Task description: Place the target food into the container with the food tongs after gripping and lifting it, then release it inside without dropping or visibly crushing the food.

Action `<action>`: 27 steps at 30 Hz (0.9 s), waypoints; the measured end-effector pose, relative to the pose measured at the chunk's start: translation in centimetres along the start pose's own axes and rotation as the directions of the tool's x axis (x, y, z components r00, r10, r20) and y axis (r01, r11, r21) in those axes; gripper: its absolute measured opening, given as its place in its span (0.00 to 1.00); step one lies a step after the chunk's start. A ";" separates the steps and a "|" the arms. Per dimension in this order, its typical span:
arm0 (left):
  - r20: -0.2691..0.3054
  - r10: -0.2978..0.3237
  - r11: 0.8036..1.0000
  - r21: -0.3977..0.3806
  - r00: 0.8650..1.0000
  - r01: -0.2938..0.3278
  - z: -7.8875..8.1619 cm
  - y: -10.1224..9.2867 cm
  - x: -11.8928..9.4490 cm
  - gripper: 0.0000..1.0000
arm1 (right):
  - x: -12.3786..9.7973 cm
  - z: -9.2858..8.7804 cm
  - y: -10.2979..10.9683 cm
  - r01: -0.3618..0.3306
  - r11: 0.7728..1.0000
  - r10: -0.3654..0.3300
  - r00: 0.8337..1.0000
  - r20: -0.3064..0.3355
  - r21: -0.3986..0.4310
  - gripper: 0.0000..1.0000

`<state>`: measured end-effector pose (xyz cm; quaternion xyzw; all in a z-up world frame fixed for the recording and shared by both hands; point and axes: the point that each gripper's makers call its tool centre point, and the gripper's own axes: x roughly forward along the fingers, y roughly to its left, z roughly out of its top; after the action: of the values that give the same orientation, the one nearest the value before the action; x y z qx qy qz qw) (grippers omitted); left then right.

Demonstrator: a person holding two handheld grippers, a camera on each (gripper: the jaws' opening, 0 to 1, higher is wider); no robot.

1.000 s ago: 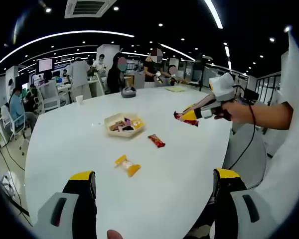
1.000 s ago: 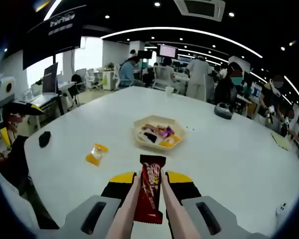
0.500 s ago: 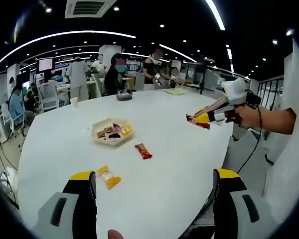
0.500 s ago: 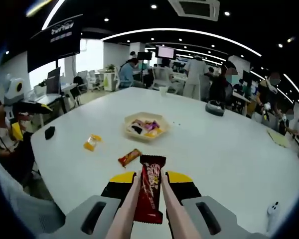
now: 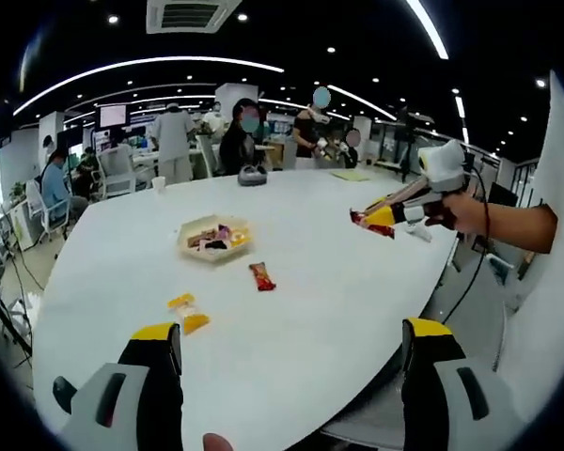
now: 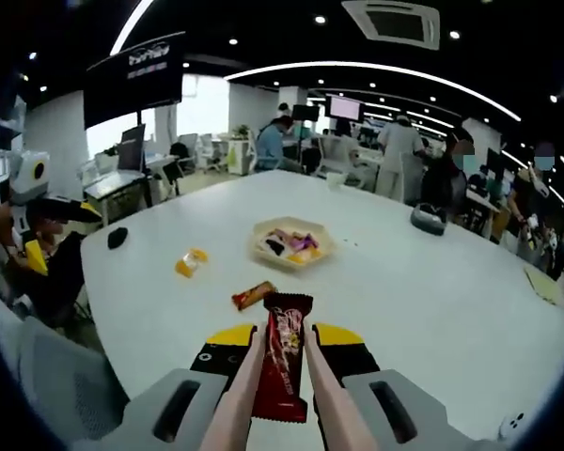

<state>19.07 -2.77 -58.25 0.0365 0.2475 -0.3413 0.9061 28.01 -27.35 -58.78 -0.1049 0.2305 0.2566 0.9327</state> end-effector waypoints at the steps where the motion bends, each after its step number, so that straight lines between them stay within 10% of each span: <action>1: 0.000 0.004 1.000 0.002 1.000 -0.004 0.0 0.0 -0.1 0.98 | 0.1 0.1 -0.2 -0.001 1.000 0.001 1.000 0.003 0.002 0.21; 27: -0.002 0.095 0.994 -0.059 0.995 -0.095 -1.1 3.0 -1.9 0.98 | 6.6 5.3 -1.4 -0.064 0.994 0.066 0.998 0.017 -0.092 0.21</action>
<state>19.26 0.92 -58.66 0.0214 0.2551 -0.2905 0.9220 35.82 -24.00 -57.24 -0.1376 0.2126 0.2980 0.9204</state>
